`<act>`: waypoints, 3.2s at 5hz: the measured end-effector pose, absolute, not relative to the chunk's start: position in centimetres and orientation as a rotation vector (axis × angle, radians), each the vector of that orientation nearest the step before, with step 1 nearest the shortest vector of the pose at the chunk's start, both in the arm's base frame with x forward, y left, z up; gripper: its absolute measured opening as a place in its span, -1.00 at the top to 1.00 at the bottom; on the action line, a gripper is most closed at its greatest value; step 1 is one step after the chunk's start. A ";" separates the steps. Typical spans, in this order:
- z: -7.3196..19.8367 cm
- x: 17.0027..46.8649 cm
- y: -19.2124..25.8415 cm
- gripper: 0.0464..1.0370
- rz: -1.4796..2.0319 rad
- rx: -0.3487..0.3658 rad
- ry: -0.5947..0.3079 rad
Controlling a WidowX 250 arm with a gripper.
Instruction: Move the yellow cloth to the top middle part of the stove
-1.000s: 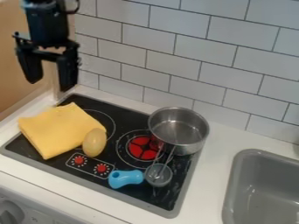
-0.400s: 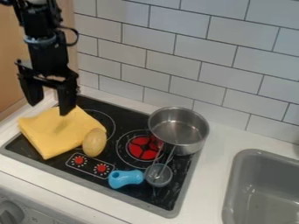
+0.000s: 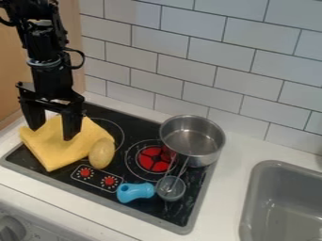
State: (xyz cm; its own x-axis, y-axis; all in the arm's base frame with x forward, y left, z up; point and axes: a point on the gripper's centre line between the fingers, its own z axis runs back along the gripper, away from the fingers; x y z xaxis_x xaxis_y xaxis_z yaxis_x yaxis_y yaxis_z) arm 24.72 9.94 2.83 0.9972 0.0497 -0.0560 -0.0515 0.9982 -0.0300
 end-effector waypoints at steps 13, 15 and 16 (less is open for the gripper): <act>-0.4 33.7 0.6 -0.92 -0.323 -0.086 0.100; -0.3 33.2 0.3 -0.92 -0.327 -0.090 0.117; 0.0 33.0 -0.1 -0.92 -0.328 -0.117 0.118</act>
State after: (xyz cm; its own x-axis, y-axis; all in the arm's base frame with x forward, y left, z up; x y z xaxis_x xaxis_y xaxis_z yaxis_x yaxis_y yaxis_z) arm 33.04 -0.06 0.00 0.9399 -0.3276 -0.0959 0.3140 0.9400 -0.1336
